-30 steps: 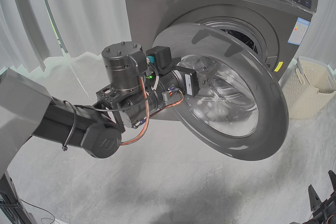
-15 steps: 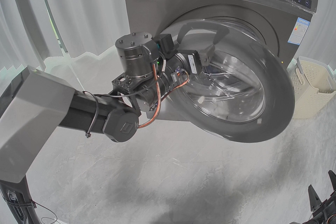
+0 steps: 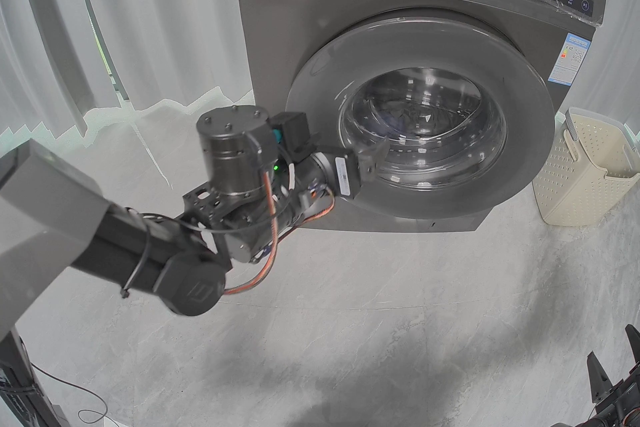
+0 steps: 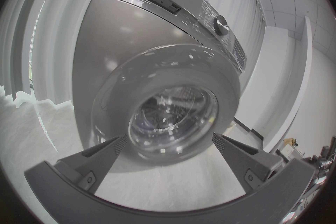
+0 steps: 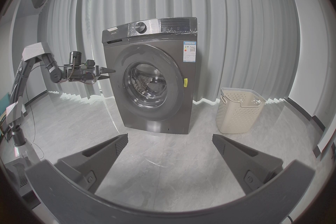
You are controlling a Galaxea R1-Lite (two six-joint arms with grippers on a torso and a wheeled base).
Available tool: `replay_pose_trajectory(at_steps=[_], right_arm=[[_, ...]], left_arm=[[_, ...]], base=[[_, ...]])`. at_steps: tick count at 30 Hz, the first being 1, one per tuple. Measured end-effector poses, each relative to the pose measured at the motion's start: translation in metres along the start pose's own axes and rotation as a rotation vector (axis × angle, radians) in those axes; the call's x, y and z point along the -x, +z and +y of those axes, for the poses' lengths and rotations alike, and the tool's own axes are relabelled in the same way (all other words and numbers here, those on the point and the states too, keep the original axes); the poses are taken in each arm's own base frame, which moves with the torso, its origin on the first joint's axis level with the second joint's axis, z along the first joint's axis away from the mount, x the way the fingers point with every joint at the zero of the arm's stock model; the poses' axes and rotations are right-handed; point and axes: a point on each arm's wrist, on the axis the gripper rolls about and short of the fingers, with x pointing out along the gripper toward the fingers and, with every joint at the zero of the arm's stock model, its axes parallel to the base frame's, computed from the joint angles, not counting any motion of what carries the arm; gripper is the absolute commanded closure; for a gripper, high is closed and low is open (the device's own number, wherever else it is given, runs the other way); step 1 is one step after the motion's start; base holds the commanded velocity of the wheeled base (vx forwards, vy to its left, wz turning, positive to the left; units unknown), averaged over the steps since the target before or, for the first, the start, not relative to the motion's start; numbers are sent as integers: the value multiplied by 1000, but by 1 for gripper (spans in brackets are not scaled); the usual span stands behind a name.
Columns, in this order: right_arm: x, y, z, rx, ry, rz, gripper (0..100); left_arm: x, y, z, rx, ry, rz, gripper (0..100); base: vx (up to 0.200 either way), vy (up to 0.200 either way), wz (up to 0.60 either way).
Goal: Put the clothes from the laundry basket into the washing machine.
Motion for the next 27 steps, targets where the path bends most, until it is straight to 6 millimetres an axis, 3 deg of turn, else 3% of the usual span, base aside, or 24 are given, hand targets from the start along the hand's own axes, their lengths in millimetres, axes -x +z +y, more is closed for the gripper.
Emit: replay_pose_trajectory(at_steps=[6, 15, 19, 27], right_arm=[[0, 0, 0, 0, 0, 0, 0], [0, 0, 0, 0, -1, -1, 0], [0, 0, 0, 0, 0, -1, 0], [0, 0, 0, 0, -1, -2, 0]], left_arm=[[64, 0, 1, -16, -1, 83, 0], [185, 0, 13, -49, 4, 138, 0], [229, -3, 23, -56, 28, 127, 0], [291, -11, 42, -68, 151, 63, 0]], base=[[0, 0, 0], [0, 0, 0], [0, 0, 0], [0, 0, 0]])
